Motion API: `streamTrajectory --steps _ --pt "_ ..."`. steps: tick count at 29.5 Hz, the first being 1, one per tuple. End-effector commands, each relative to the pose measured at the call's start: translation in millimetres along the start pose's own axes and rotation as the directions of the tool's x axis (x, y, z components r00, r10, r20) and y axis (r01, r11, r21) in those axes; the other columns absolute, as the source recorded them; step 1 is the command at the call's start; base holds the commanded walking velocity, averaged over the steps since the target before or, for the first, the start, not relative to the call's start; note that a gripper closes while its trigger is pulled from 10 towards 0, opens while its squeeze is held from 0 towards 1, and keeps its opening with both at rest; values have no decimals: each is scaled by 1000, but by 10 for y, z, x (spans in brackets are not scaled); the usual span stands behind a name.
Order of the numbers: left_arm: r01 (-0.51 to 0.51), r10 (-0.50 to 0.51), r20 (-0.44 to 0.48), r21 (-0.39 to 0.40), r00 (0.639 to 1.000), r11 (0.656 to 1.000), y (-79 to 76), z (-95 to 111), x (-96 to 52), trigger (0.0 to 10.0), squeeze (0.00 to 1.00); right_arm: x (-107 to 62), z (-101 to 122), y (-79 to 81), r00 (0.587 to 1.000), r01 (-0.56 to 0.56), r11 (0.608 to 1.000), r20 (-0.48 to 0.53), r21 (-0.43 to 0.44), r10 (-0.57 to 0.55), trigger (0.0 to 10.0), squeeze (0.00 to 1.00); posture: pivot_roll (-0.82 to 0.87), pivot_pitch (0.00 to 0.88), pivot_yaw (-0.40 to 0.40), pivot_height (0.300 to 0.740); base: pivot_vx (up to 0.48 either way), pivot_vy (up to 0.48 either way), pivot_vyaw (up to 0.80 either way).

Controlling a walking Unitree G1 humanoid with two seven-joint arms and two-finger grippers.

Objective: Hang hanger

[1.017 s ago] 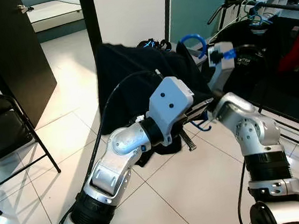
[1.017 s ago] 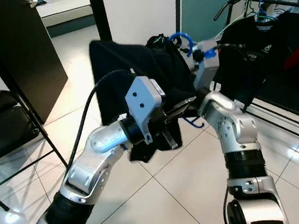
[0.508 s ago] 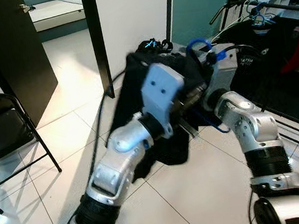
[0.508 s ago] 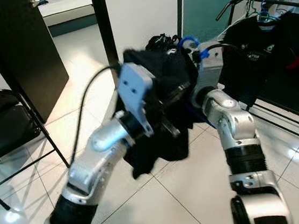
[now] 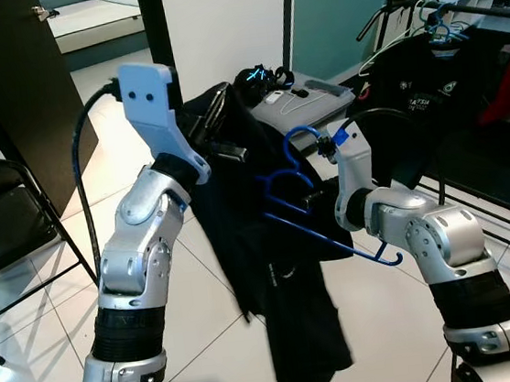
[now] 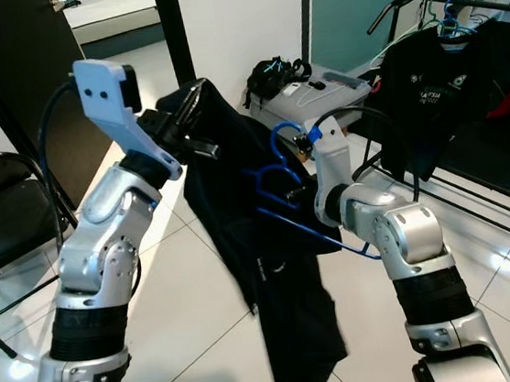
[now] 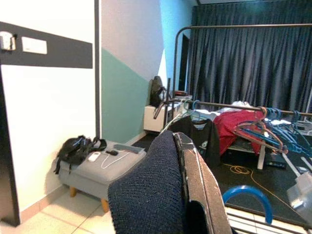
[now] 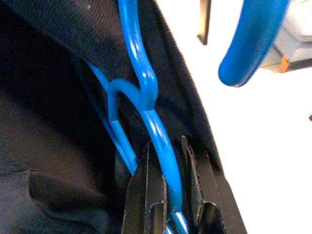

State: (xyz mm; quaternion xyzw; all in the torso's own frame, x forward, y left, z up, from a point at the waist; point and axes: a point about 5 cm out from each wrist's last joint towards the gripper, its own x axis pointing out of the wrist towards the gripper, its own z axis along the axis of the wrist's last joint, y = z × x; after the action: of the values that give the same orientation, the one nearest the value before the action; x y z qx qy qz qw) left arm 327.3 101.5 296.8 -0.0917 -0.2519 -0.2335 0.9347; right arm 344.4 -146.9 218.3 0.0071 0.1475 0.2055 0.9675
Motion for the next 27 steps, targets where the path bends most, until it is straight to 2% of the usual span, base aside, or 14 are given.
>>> streamTrajectory --steps 1,5,9,11,12,13,14,16,18,19,21,23,26,27 --pt "24 -24 17 -20 1000 1000 -63 37 11 10000 0 -18 125 -140 995 96 995 35 18 -97 10000 0 -50 30 -4 740 0 0 0" --pt "57 -57 26 -39 998 998 -136 46 17 10000 0 -7 140 -178 991 127 992 40 26 -128 10000 0 -46 29 -6 740 0 0 0" --pt "176 -171 61 -99 983 979 -383 112 31 10000 0 4 113 -224 979 199 979 29 39 -200 10000 0 -34 33 -11 740 0 0 0" --pt "297 -280 111 -198 954 934 -604 183 11 10000 0 18 117 -243 973 223 972 50 69 -227 10000 0 -31 31 -14 740 0 0 0" --pt "414 -384 158 -294 910 862 -802 234 -38 10000 0 32 157 -265 962 243 963 101 114 -255 10000 0 -31 31 -14 740 0 0 0" --pt "478 -447 168 -339 878 811 -909 226 -87 10000 0 40 206 -278 954 241 958 144 155 -263 10000 0 -30 28 -12 740 0 0 0" --pt "478 -447 168 -339 878 811 -909 226 -87 10000 0 40 206 -278 954 241 958 144 155 -263 10000 0 -30 28 -12 740 0 0 0" --pt "552 -532 168 -390 830 737 -1040 165 -173 10000 0 48 294 -271 943 204 954 217 220 -251 10000 0 -29 24 -12 740 0 0 0" --pt "552 -532 168 -390 830 737 -1040 165 -173 10000 0 48 294 -271 943 204 954 217 220 -251 10000 0 -29 24 -12 740 0 0 0" --pt "570 -567 145 -420 811 706 -1093 79 -223 10000 0 53 356 -240 938 156 953 263 258 -225 10000 0 -30 23 -11 740 0 0 0" --pt "568 -621 55 -472 782 674 -1179 -188 -339 10000 0 45 497 -124 919 17 949 369 314 -139 10000 0 -33 20 -10 740 0 0 0" --pt "570 -642 15 -478 767 669 -1210 -284 -390 10000 0 36 541 -88 907 -26 945 404 327 -115 10000 0 -33 20 -10 740 0 0 0" --pt "594 -693 -72 -458 717 662 -1271 -449 -511 10000 0 7 610 -66 887 -81 931 452 355 -95 10000 0 -36 14 -13 740 0 0 0" --pt "594 -693 -72 -458 717 662 -1271 -449 -511 10000 0 7 610 -66 887 -81 931 452 355 -95 10000 0 -36 14 -13 740 0 0 0"
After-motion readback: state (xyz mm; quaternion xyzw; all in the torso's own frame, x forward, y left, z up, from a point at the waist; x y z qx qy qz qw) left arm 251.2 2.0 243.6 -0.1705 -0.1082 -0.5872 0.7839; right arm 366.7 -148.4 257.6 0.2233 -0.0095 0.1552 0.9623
